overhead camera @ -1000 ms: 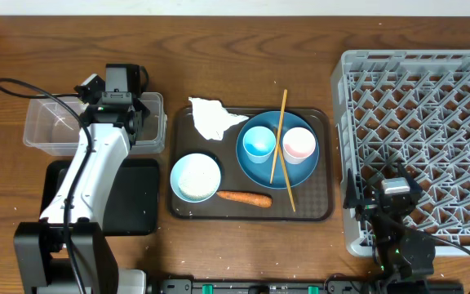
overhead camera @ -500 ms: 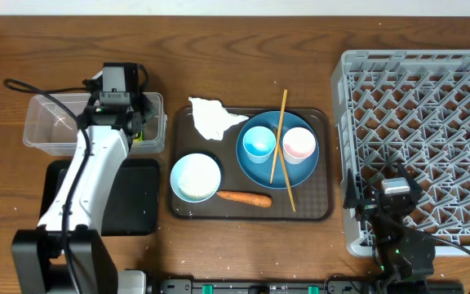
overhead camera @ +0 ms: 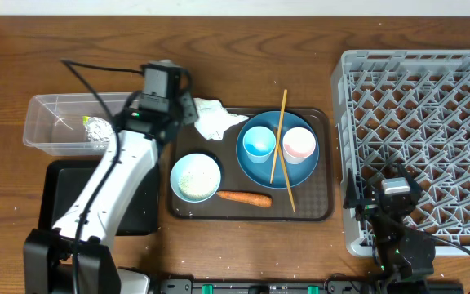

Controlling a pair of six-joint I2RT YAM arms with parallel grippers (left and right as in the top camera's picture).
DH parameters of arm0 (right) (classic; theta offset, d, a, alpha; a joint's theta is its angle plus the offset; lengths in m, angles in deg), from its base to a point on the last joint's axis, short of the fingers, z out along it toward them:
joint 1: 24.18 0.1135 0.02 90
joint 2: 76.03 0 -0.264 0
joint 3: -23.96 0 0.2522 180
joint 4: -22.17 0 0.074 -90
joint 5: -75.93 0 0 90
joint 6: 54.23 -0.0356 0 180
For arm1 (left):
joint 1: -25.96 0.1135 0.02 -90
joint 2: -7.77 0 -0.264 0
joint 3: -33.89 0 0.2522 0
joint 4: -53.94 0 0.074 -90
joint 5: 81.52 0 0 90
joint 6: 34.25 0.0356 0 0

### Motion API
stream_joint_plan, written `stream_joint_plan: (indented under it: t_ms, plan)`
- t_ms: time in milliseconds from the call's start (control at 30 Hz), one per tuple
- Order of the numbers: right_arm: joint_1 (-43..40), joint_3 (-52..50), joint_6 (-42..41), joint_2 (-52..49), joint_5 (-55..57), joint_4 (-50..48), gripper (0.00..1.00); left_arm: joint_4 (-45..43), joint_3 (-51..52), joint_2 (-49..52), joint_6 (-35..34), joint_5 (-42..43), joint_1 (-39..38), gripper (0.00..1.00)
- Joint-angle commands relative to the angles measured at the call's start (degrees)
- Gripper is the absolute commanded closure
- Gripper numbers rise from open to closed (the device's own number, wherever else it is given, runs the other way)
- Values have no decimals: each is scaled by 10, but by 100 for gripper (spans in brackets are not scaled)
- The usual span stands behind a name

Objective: Sort waste into correct bins and load items into the dishwasher rack
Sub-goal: 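Move the left gripper back over the white tissue on the tray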

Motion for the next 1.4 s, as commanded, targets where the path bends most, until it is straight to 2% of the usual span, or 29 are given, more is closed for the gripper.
stream_joint_plan:
  t_ms: [0, 300, 367, 433, 833, 1100, 1367]
  plan:
    - [-4, -1, 6, 1, -2, 2, 1, -3, 2, -5, 22, 5, -28, 49]
    - [-4, -1, 6, 1, -2, 2, 1, -10, 2, 16, 21, 6, -46, 48]
    - [-4, -1, 6, 1, -2, 2, 1, -10, 2, 23, 21, 6, -46, 41]
    - [-4, -1, 6, 1, -2, 2, 1, -9, 2, 27, 21, 6, -46, 39]
    - [-4, -1, 6, 1, -2, 2, 1, -10, 2, 37, 8, 11, -46, 39]
    - [-4, -1, 6, 1, -2, 2, 1, -24, 2, 60, 8, 67, -46, 39]
    - [-4, -1, 6, 1, -2, 2, 1, -35, 2, 78, 8, 68, -47, 39]
